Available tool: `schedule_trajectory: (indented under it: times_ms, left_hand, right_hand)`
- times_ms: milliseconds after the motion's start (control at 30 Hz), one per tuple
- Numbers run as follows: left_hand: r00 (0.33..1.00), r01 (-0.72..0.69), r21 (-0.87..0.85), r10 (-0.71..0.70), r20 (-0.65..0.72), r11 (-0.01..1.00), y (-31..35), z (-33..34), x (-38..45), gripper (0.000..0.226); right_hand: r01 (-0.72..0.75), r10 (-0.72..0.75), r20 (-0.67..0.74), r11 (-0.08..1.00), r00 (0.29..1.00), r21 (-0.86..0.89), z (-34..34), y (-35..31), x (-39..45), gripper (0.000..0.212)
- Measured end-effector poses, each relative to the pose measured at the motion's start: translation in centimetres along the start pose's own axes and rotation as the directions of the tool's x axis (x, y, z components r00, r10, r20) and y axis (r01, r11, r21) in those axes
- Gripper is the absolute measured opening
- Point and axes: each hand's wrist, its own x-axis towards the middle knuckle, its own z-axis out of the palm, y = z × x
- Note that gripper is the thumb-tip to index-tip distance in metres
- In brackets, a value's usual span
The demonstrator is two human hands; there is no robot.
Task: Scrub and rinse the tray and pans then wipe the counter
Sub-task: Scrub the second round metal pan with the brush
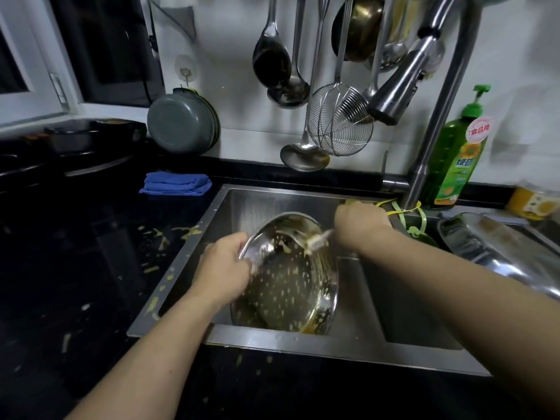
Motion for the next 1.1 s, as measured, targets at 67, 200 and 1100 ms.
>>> schedule_trajectory:
  times_ms: [67,200,1100]
  left_hand:
    - [1.000,0.019,0.037,-0.019,0.004,0.999,-0.1,0.0,0.0,0.025]
    - [0.998,0.037,-0.015,-0.038,-0.051,0.999,-0.4,-0.5,0.4,0.020]
    - [0.994,0.084,-0.268,-0.099,-0.046,0.960,-0.3,-0.6,0.6,0.024]
  right_hand:
    - [-0.045,0.009,0.127,0.959,0.992,0.281,-2.5,-0.7,1.2,0.015]
    - [-0.447,-0.323,0.592,0.423,0.739,0.789,-4.1,-1.2,1.9,0.025]
    - [-0.272,-0.504,0.492,0.447,0.710,0.852,-8.3,-4.8,-0.3,0.028]
